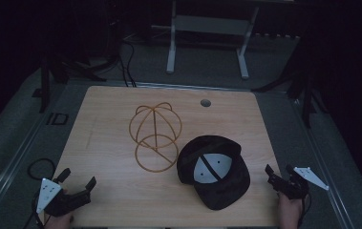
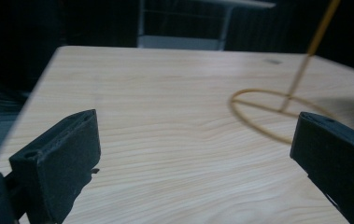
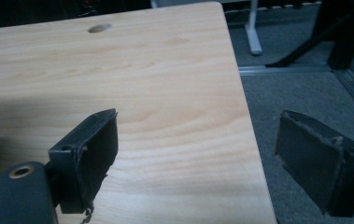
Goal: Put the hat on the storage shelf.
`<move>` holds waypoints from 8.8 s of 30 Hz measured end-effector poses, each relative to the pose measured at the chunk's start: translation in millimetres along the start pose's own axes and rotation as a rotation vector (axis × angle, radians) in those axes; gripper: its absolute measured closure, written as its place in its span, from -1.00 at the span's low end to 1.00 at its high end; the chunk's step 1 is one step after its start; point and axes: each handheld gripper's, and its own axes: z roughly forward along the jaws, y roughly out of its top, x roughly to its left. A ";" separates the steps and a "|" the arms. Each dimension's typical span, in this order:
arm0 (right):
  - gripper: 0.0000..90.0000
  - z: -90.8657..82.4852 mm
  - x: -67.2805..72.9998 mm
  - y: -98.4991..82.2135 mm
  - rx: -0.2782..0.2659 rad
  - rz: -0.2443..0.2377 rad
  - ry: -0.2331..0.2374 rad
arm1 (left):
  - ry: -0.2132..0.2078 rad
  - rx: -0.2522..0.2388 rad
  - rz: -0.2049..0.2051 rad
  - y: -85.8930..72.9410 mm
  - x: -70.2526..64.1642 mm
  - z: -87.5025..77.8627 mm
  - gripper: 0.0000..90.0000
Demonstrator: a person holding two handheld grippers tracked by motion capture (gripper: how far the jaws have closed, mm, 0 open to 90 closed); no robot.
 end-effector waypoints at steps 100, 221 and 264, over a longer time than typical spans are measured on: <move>0.95 -47.9 162.1 159.3 -0.059 -0.491 0.505 | -0.425 0.179 0.139 16.9 -146.9 50.7 -0.90; 0.13 -99.7 150.1 99.9 -0.083 -0.689 0.769 | -0.718 -0.105 0.192 135.6 -234.8 95.5 0.99; 0.95 -104.7 140.2 134.0 -0.150 -0.531 0.766 | -0.630 -0.015 0.304 134.2 -225.3 98.9 0.32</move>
